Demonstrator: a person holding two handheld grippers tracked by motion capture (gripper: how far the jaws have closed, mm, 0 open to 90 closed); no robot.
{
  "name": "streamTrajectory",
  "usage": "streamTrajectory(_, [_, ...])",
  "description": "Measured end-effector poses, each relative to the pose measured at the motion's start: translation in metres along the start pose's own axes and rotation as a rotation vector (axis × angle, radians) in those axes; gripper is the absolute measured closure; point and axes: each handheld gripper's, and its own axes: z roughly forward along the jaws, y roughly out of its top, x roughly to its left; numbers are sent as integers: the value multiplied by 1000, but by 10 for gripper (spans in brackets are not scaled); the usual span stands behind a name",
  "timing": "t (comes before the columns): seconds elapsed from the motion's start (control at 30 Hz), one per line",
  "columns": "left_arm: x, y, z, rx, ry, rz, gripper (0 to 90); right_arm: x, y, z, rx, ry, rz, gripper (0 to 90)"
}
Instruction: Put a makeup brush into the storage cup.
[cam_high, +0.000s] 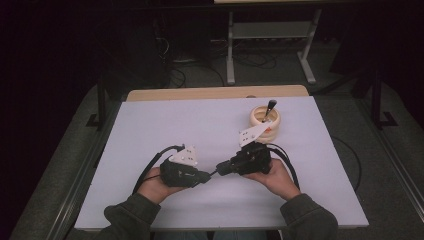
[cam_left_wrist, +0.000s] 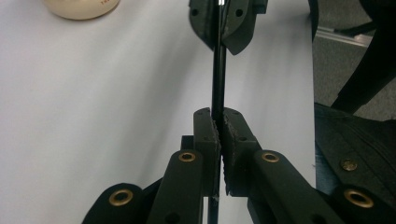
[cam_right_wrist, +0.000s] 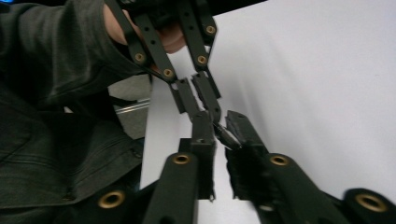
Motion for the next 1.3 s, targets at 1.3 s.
streamTrajectory(1.3, [-3,9,14,30,15,-18,847,4,4,-4,42,-35,2,839])
